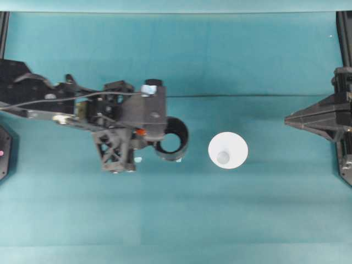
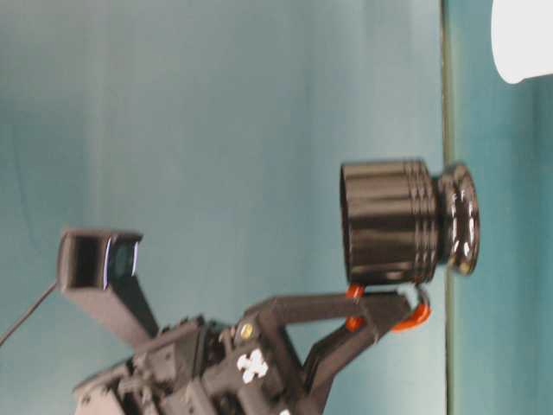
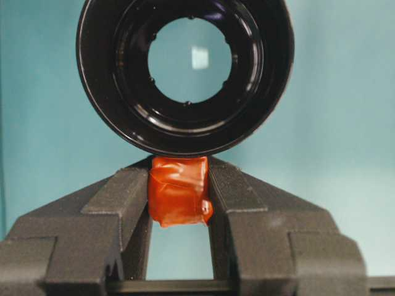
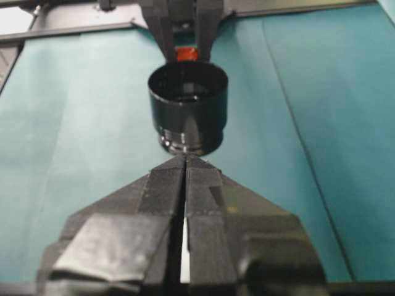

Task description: Put the paper cup into the moved red handle cup holder.

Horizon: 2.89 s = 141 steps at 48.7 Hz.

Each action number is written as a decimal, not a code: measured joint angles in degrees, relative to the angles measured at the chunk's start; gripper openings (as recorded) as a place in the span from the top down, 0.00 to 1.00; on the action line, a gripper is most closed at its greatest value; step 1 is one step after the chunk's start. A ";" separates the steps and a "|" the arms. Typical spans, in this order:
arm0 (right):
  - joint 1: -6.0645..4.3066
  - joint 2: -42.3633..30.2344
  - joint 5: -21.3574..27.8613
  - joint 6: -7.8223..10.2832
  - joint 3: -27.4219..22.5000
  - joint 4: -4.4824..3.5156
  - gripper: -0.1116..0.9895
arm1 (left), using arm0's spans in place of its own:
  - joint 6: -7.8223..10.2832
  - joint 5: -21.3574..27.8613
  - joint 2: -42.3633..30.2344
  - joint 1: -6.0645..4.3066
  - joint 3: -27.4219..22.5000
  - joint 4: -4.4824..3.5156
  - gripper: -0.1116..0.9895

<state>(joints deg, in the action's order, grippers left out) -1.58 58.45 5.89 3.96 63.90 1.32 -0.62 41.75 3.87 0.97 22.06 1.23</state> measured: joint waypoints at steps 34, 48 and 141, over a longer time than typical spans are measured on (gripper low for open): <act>0.00 0.00 -0.09 0.00 0.00 0.09 0.99 | 0.00 -6.94 -9.32 0.00 1.05 -0.09 0.65; 0.00 0.00 0.00 0.00 0.00 0.09 0.99 | 0.00 -8.53 -11.69 0.26 1.85 0.00 0.65; 0.00 0.00 0.00 0.00 0.09 0.09 0.99 | -0.26 -18.19 -13.27 0.26 5.27 0.00 0.03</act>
<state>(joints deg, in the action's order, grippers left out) -1.58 58.45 5.89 3.96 63.98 1.41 -0.88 23.55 -9.40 1.23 27.33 1.23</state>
